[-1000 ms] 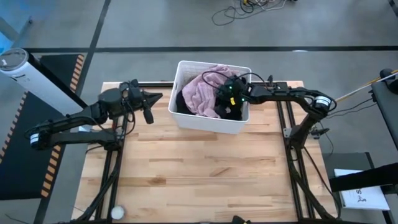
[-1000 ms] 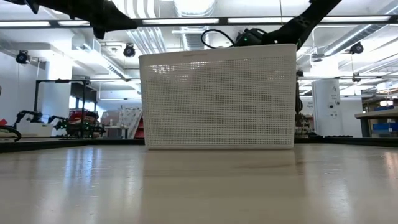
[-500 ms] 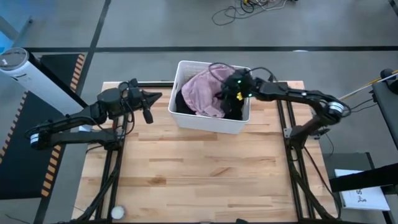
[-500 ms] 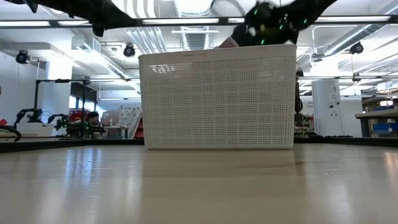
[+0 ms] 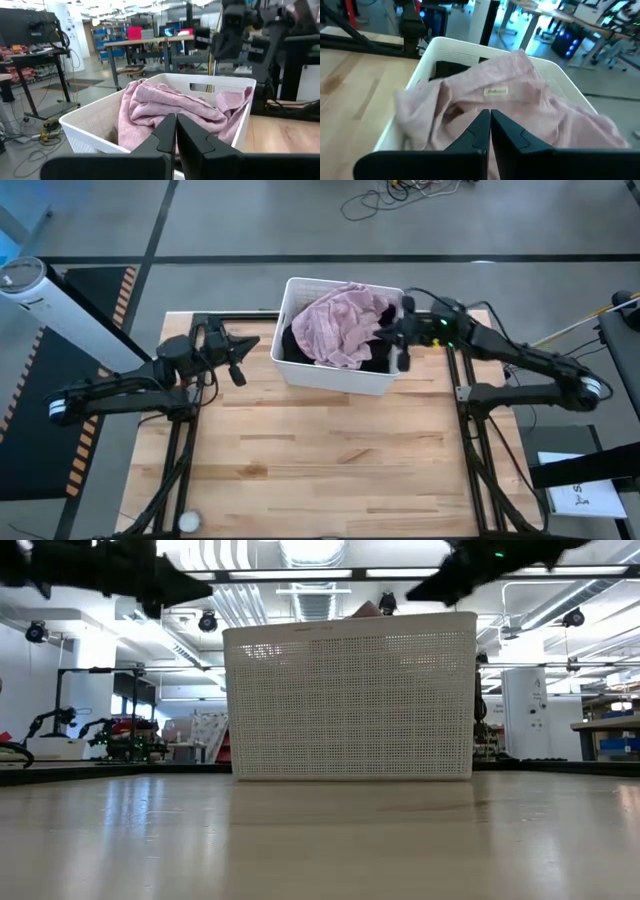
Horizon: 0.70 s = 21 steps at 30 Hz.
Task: Sort clothes
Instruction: Put the pink shirt into the white laundry bin
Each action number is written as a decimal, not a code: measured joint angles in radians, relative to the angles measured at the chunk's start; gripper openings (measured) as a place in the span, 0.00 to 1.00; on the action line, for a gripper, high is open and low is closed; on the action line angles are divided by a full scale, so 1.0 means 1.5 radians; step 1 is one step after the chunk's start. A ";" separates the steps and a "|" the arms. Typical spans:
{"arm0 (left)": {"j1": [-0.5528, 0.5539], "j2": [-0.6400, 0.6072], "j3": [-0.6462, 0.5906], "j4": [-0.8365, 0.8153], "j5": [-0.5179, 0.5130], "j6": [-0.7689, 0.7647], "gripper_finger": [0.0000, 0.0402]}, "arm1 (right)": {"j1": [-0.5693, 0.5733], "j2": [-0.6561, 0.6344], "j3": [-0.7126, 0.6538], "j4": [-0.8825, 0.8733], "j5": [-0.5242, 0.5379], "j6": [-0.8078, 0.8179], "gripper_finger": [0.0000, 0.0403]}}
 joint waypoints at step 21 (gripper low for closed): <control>0.000 -0.117 -0.080 -0.011 0.001 -0.017 0.00 | -0.084 -0.099 -0.228 0.076 0.303 0.231 0.00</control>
